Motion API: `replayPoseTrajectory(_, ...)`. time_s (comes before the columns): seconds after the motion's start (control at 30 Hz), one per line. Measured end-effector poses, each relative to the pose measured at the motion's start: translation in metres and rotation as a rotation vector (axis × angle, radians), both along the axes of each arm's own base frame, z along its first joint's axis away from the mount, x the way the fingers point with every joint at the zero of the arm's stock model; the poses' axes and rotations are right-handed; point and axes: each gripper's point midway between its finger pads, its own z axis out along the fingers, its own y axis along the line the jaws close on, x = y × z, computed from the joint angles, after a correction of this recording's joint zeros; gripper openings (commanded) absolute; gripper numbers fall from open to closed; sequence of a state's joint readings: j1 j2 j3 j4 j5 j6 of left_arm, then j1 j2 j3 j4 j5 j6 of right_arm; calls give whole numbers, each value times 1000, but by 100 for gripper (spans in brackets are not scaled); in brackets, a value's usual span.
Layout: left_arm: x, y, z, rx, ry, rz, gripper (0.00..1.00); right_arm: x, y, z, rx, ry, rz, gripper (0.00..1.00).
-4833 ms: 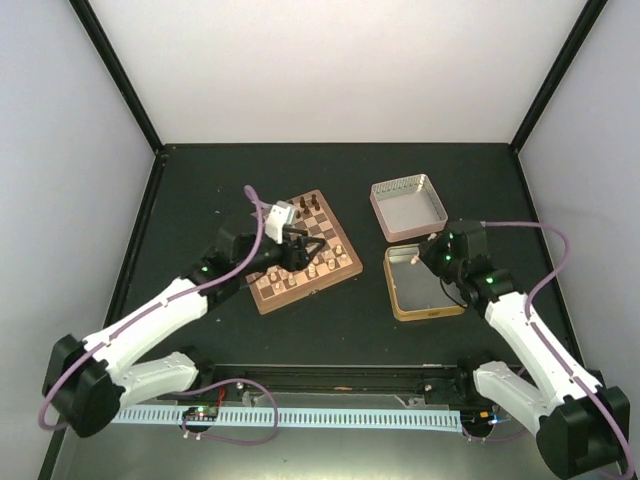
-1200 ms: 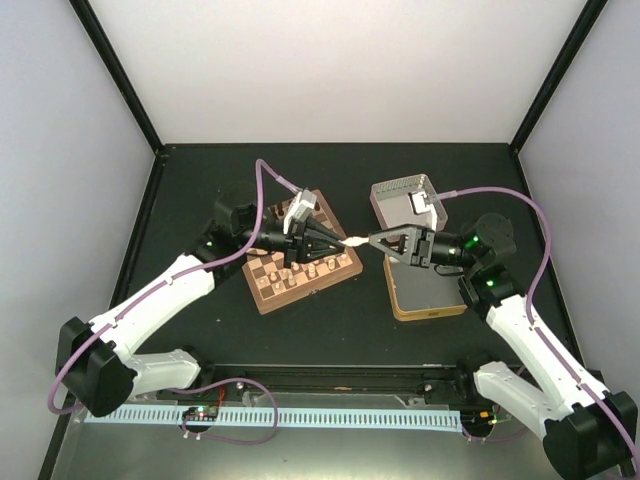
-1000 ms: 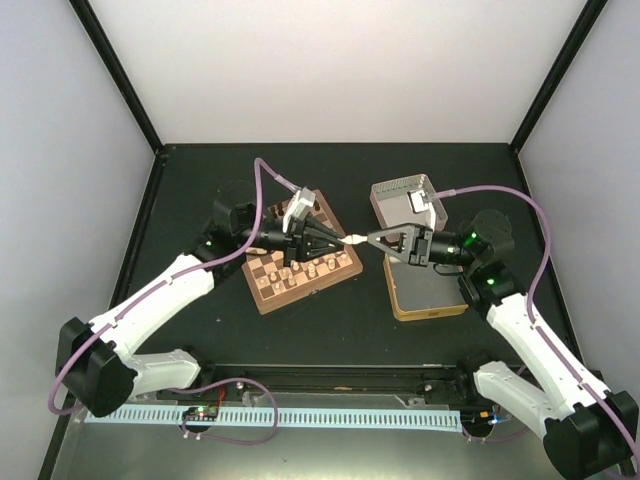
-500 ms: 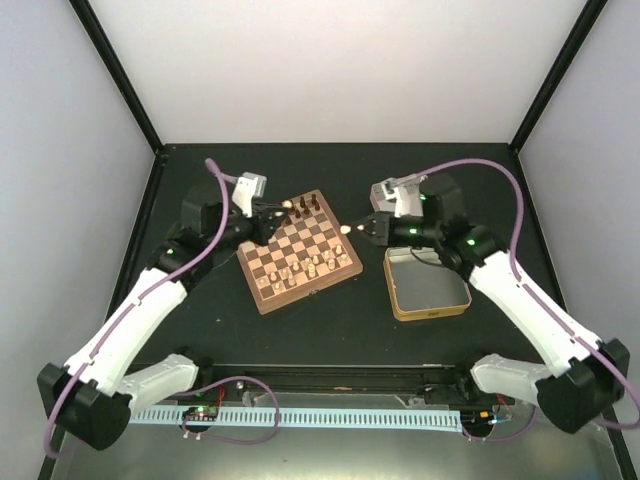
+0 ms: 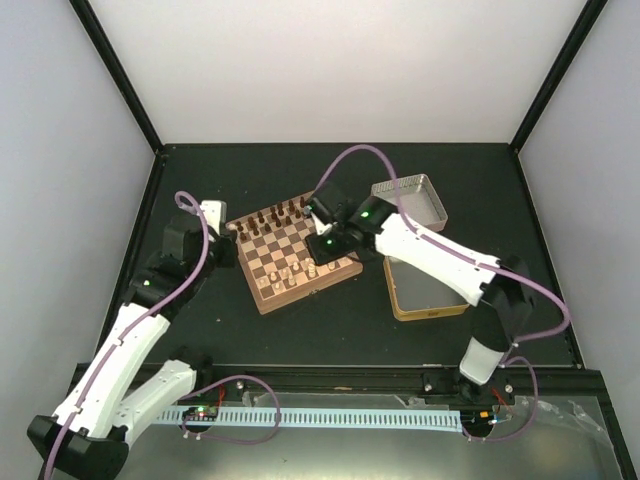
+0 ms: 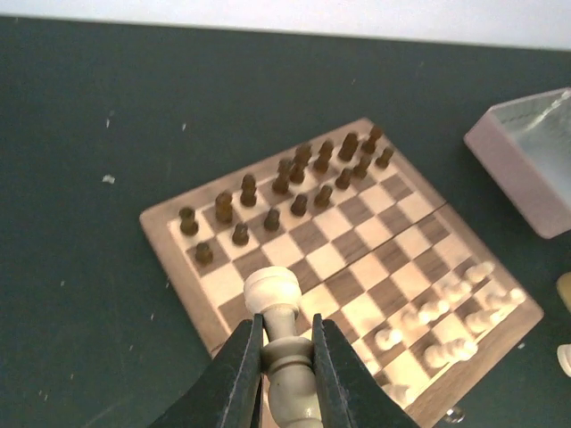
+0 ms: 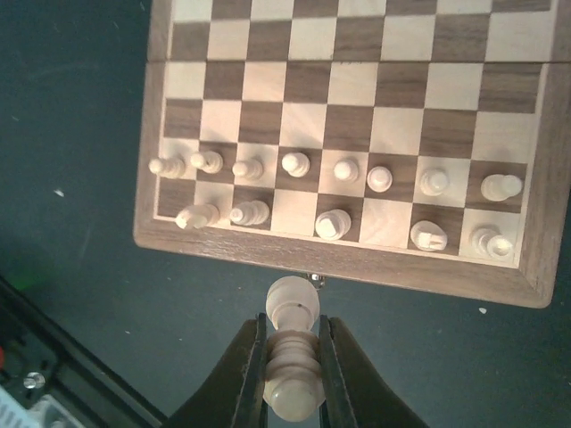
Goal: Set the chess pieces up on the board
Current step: Place the chess piece on the chessboard.
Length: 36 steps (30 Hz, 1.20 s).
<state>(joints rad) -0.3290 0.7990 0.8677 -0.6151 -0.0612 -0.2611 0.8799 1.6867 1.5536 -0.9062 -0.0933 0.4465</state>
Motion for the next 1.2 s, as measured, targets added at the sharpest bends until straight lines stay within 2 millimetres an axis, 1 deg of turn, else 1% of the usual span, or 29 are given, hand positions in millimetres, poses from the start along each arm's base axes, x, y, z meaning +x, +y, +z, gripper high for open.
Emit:
replayPoseTrajectory(0.1,-4,5,-22,24,48,14,2,-7,11,-16,-95,8,32,3)
replayPoseTrajectory(0.17,-7,6,-32,33,67,18,2,-11,15,-26,-149,11,48,3)
replayPoseTrajectory(0.33,-9,10,-42,45,85,30,2,-17,20,-41,-242,22,76,3)
replayPoseTrajectory(0.53,-8,12,-42,48,81,40,2,-18,32,-52,-293,29,103,4)
replayPoseTrajectory(0.77,-8,15,-41,51,80,50,2,-20,43,-77,-357,51,138,5)
replayPoseTrajectory(0.97,-8,15,-41,51,80,51,2,-16,50,-91,-381,58,143,6)
replayPoseTrajectory(1.2,-7,16,-42,51,80,54,2,-12,49,-109,-422,65,138,6)
